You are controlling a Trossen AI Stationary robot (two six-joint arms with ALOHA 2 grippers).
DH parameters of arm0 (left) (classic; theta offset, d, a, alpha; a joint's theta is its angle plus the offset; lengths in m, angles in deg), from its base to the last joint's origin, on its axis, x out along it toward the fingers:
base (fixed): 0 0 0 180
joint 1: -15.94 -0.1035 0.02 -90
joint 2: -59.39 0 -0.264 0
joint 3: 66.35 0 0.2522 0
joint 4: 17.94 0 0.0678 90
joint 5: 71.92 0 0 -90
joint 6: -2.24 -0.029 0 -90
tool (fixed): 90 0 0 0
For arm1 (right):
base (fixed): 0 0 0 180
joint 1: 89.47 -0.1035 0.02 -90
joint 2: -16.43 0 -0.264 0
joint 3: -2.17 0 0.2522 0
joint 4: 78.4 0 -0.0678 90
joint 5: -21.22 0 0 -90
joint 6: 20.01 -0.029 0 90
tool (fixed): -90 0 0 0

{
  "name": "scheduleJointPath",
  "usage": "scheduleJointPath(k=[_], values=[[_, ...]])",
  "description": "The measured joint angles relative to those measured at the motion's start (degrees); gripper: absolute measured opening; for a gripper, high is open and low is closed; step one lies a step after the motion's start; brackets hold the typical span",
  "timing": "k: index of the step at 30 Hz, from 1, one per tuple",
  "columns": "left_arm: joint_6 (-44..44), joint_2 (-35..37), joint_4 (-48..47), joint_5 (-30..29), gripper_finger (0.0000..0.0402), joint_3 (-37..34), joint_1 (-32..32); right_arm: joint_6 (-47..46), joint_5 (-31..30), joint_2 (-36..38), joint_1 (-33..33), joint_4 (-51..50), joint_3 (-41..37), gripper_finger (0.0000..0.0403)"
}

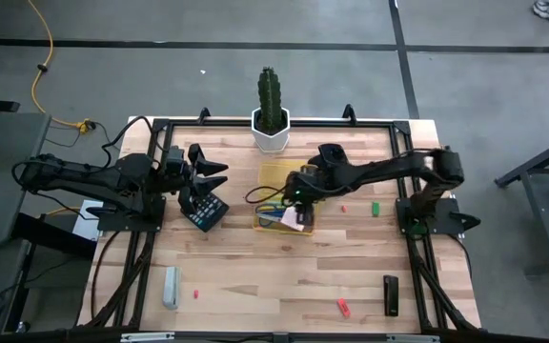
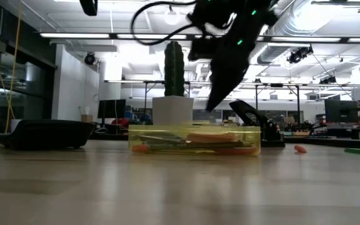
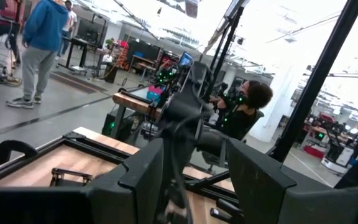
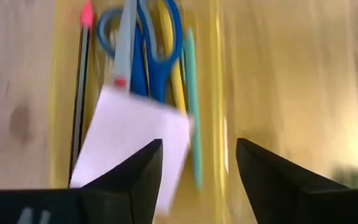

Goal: Pack school essentials
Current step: Put the pink pencil top eraser into the supply box

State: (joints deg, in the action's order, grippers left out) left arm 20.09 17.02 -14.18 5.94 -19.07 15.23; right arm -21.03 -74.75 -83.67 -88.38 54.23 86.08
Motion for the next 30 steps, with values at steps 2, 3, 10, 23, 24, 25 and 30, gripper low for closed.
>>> scheduleJointPath(k=[2,3,10,23,24,25,30], values=[[0.00,0.00,-0.22,0.00,0.0168,0.00,0.00,-0.03,-0.01,3.33,0.00,-4.03,-0.83,0.0199],[0.00,0.00,-0.36,0.00,0.0168,0.00,-0.02,-0.35,-0.01,5.57,-0.20,-5.35,-2.18,0.0200],[0.00,0.00,-1.88,-0.02,0.0168,0.00,-0.02,-16.98,-2.70,25.55,-3.75,6.40,-24.32,0.0200],[0.00,0.00,-1.88,-0.52,0.0168,0.00,-0.02,-17.52,-2.98,44.05,-6.11,66.88,-44.61,0.0200],[0.00,0.00,-1.87,-0.52,0.0168,0.00,-0.02,-16.06,-2.98,44.17,-6.12,67.33,-44.63,0.0200],[0.00,0.00,-1.88,-0.52,0.0168,0.00,-0.02,-15.29,-2.98,44.22,-6.12,67.73,-44.63,0.0200],[0.00,0.00,-1.88,-0.51,0.0168,0.00,-0.02,-15.41,-2.96,44.29,-6.12,68.42,-44.65,0.0200]])
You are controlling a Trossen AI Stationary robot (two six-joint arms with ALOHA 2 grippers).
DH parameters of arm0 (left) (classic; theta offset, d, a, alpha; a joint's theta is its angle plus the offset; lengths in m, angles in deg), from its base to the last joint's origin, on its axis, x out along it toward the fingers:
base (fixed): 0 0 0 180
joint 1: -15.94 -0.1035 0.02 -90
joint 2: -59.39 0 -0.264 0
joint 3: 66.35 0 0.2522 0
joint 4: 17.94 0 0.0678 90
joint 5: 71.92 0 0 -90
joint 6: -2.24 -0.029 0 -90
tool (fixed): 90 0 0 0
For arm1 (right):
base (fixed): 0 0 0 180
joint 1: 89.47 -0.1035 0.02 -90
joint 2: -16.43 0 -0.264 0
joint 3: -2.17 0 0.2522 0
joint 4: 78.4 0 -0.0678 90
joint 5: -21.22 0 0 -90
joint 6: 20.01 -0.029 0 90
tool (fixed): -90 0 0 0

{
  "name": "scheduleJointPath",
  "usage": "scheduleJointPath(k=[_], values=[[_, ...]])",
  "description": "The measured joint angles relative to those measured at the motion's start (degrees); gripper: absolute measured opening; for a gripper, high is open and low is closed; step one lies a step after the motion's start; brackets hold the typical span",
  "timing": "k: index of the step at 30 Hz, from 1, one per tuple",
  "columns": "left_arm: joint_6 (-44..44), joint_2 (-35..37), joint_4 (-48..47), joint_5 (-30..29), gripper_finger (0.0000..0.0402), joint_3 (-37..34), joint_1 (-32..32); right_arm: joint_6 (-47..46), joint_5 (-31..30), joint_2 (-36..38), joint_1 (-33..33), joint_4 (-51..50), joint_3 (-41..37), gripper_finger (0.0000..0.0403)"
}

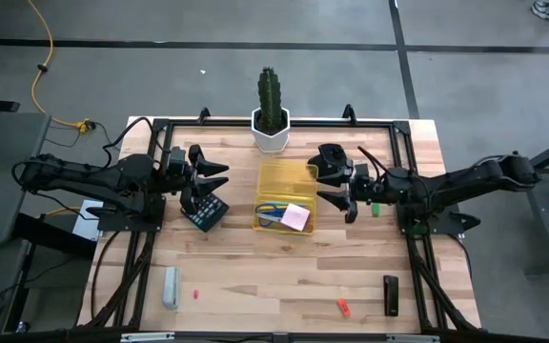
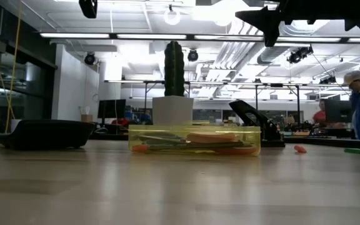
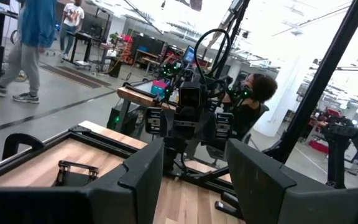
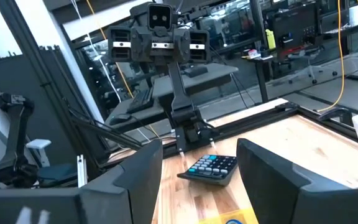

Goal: Pack school essentials
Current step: Put the pink pencil top eraser into the supply box

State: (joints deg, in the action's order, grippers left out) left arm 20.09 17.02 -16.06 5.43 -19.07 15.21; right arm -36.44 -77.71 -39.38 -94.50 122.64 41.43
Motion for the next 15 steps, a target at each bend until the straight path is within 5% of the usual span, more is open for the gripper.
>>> scheduleJointPath(k=[15], values=[[0.51,0.00,-1.37,0.01,0.0168,0.00,0.02,-0.19,0.02,0.00,0.00,0.02,0.00,0.0200]])
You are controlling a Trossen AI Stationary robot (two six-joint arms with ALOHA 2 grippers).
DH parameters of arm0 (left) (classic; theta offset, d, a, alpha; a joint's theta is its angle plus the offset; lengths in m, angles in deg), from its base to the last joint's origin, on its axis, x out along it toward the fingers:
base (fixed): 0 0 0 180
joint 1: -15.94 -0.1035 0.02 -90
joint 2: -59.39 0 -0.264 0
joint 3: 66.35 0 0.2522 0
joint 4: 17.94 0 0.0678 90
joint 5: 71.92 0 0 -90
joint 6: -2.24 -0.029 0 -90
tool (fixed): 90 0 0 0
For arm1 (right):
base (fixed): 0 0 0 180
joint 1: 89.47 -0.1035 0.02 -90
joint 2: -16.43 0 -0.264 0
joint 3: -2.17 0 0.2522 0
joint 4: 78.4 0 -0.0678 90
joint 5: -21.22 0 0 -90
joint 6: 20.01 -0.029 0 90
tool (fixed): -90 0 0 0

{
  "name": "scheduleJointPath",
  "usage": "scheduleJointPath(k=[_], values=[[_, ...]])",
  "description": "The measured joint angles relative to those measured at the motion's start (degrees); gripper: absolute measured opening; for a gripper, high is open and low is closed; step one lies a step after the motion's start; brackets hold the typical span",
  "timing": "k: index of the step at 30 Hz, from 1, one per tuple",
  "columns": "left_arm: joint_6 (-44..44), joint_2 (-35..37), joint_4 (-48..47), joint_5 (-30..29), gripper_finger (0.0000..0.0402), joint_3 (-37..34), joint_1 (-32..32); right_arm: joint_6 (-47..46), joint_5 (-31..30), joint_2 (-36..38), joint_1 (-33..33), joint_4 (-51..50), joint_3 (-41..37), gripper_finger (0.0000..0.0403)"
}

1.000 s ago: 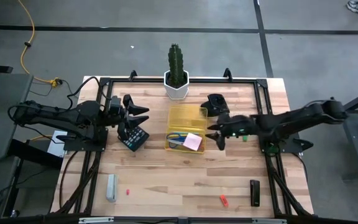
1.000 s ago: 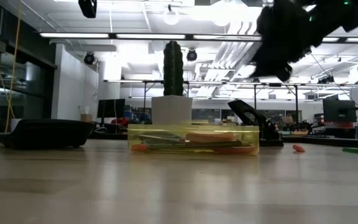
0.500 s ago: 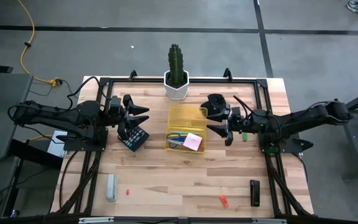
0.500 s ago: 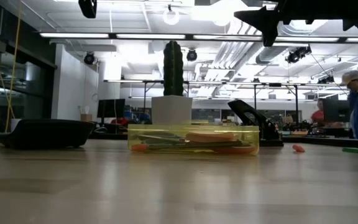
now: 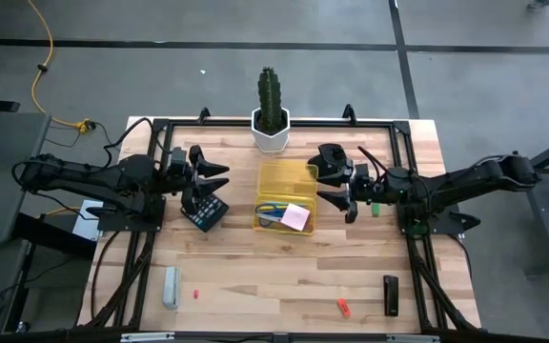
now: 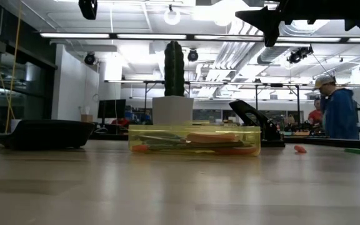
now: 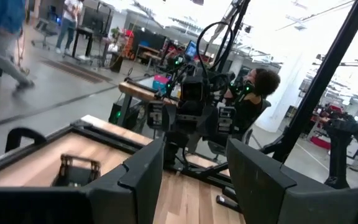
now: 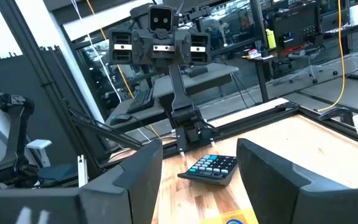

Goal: Pack school essentials
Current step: Put the pink pencil top eraser into the supply box

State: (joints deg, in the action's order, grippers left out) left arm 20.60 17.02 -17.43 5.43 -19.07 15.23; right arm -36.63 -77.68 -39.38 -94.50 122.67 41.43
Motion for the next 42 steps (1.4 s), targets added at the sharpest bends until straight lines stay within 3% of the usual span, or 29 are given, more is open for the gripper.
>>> scheduleJointPath(k=[4,8,13,17,27,35,42], values=[[2.05,-0.53,-7.03,2.20,0.0168,1.52,0.43,0.00,0.00,0.00,0.00,0.01,0.00,0.0200],[1.47,-5.32,-25.25,8.95,0.0168,7.68,4.03,0.00,0.02,-0.02,0.03,0.00,0.00,0.0200],[-4.75,-15.70,-43.36,17.32,0.0168,15.07,12.91,0.00,0.04,-0.02,0.15,-0.01,0.00,0.0200],[-13.25,-24.45,-51.19,22.20,0.0168,18.26,22.24,-0.35,0.04,-0.02,0.15,-0.02,-0.02,0.0200],[-25.03,-42.21,-48.09,20.54,0.0168,18.78,41.37,-2.84,0.05,-0.02,0.15,-0.31,-0.02,0.0200],[-26.60,-50.71,-44.57,13.78,0.0168,18.78,44.23,-2.84,0.04,-0.04,0.15,-0.31,-0.02,0.0200],[-27.39,-54.26,-44.87,15.57,0.0168,18.78,43.79,-2.84,0.04,-0.04,0.15,-0.31,-0.02,0.0200]])
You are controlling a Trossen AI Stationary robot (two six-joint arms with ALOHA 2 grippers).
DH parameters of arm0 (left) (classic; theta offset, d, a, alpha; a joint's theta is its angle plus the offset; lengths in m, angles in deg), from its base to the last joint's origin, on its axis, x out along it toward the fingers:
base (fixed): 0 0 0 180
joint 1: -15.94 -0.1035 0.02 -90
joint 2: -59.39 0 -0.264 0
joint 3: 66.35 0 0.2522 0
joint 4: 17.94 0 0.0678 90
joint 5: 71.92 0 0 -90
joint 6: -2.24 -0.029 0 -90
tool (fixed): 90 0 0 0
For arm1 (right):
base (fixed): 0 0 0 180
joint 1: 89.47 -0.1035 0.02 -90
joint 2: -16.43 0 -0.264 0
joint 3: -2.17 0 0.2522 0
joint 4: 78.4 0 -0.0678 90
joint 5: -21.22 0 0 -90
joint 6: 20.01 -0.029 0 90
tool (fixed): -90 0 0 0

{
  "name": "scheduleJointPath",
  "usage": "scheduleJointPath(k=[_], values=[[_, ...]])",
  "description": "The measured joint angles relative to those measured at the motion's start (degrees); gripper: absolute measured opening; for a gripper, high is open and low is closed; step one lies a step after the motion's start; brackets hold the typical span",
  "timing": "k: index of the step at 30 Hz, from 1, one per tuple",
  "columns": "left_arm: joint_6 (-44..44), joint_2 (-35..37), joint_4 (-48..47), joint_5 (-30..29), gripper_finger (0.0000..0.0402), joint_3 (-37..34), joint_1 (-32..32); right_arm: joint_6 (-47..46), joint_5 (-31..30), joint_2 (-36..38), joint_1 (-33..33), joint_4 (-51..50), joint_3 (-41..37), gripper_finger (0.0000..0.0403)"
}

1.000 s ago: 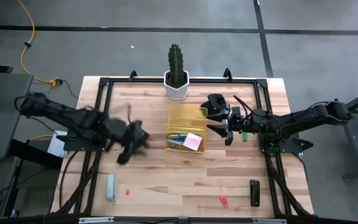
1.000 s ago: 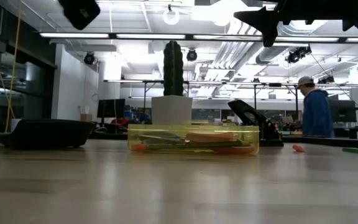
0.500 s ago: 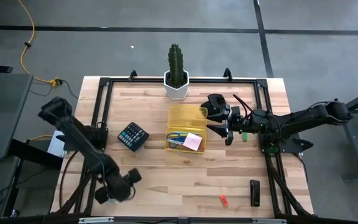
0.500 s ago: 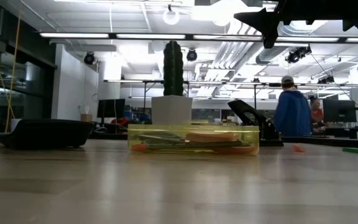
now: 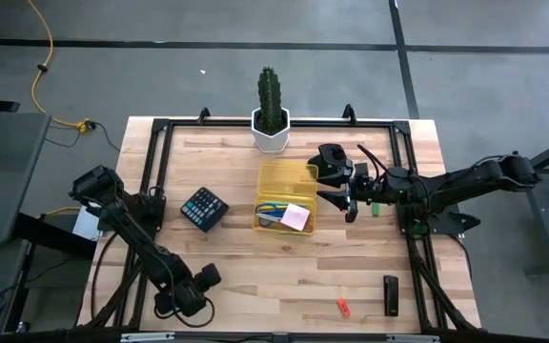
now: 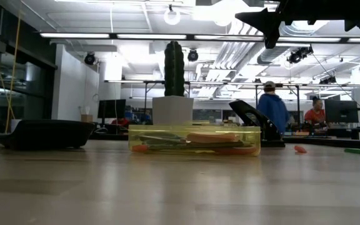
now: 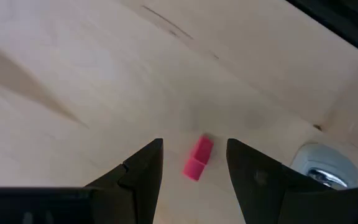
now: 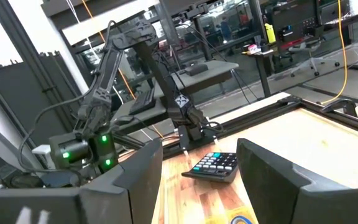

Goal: Pack school essentials
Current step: Put the pink pencil top eraser into the supply box

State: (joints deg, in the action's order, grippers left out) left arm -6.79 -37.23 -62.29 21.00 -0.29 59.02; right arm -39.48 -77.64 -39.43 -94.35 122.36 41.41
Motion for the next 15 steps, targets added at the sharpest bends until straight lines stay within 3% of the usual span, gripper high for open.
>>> scheduleJointPath(k=[10,15], values=[[-2.12,-2.56,-1.59,0.83,0.0166,0.24,-0.38,-0.01,-0.02,0.00,0.00,0.00,0.00,0.0200],[-5.32,-2.64,-1.22,1.23,0.0139,0.20,-0.42,-0.02,-0.02,0.00,0.00,-0.04,0.00,0.0200]])
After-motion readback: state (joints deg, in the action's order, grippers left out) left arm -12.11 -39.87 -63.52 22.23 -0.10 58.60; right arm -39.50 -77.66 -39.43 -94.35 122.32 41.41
